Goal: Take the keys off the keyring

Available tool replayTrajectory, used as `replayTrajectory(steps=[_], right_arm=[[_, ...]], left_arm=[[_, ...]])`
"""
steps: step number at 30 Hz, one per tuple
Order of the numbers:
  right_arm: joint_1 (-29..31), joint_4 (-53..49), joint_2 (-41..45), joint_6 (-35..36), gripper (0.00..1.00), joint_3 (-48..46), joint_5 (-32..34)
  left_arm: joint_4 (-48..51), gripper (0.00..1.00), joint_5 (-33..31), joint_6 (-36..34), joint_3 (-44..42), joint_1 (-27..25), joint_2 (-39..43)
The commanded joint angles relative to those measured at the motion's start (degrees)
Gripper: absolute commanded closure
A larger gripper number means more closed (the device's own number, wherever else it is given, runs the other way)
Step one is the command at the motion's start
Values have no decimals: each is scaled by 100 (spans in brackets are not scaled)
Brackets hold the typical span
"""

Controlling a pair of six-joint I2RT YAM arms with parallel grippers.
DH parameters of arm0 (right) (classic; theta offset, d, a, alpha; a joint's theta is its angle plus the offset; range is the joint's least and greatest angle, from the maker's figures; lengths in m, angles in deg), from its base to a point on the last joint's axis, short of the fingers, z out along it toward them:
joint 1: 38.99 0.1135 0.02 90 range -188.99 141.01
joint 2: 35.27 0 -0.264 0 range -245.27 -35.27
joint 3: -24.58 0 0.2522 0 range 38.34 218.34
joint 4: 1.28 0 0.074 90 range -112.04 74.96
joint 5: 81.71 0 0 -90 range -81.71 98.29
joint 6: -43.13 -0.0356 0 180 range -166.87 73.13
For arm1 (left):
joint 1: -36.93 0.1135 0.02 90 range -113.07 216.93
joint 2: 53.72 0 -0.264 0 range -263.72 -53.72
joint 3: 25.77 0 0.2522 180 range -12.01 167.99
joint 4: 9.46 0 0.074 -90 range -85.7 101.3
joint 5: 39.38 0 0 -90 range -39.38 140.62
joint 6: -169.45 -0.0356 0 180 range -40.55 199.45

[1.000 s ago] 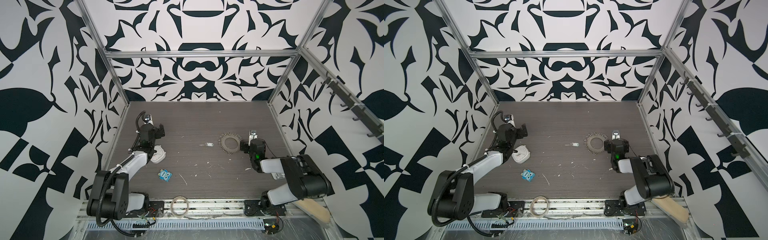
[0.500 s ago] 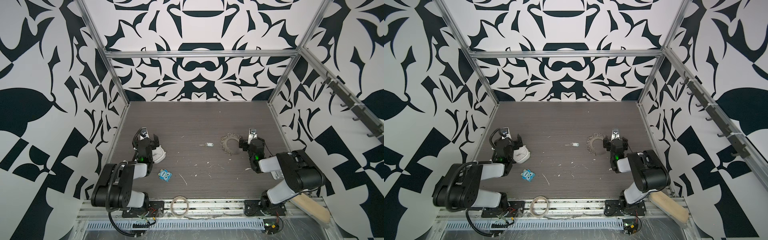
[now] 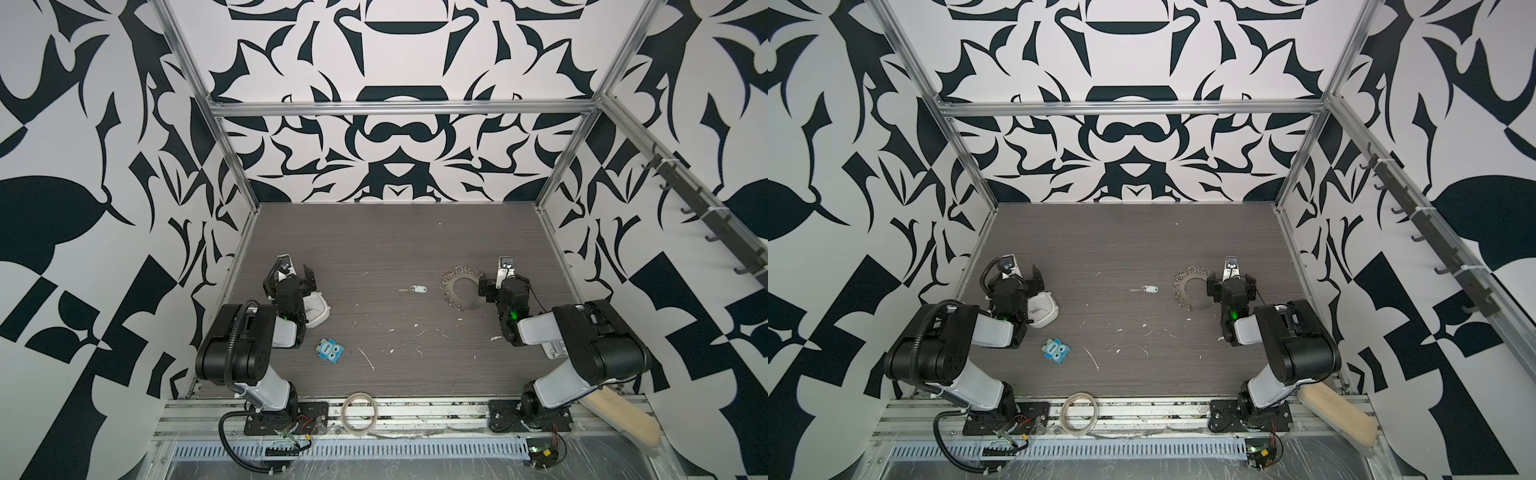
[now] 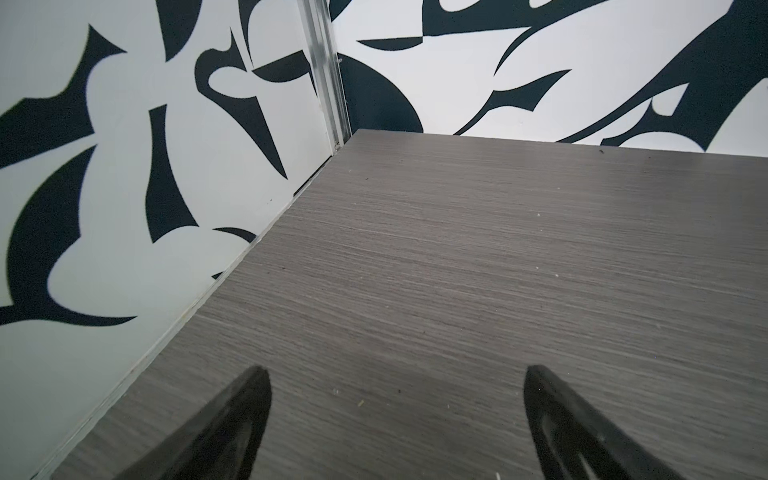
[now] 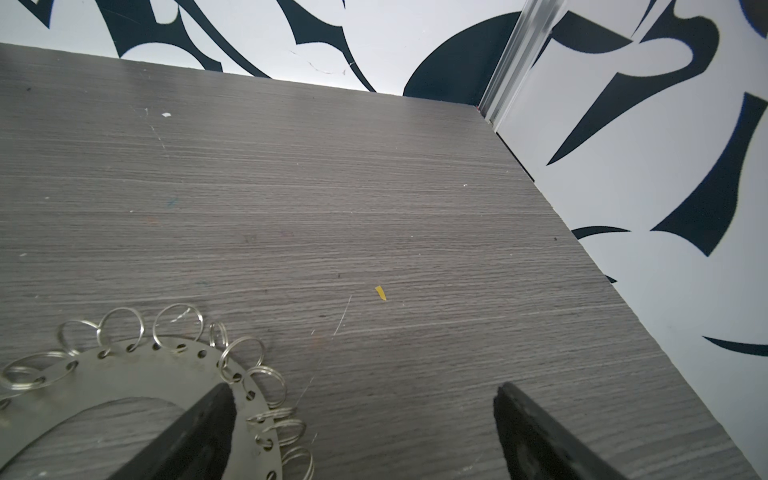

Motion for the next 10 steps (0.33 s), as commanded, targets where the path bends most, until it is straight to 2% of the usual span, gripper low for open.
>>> replayTrajectory(steps=[1, 5, 8, 10], right_arm=[[27, 117, 88, 8, 0, 67, 7], [-27, 51, 51, -82, 0, 129, -73], [-287, -203, 114, -178, 0, 207, -609], [-286, -147, 148, -137, 0, 148, -577]], left_arm=[[74, 1, -93, 118, 26, 29, 49], [53, 1, -93, 110, 22, 30, 27], [45, 1, -98, 110, 19, 30, 23], [48, 1, -98, 110, 14, 30, 38]])
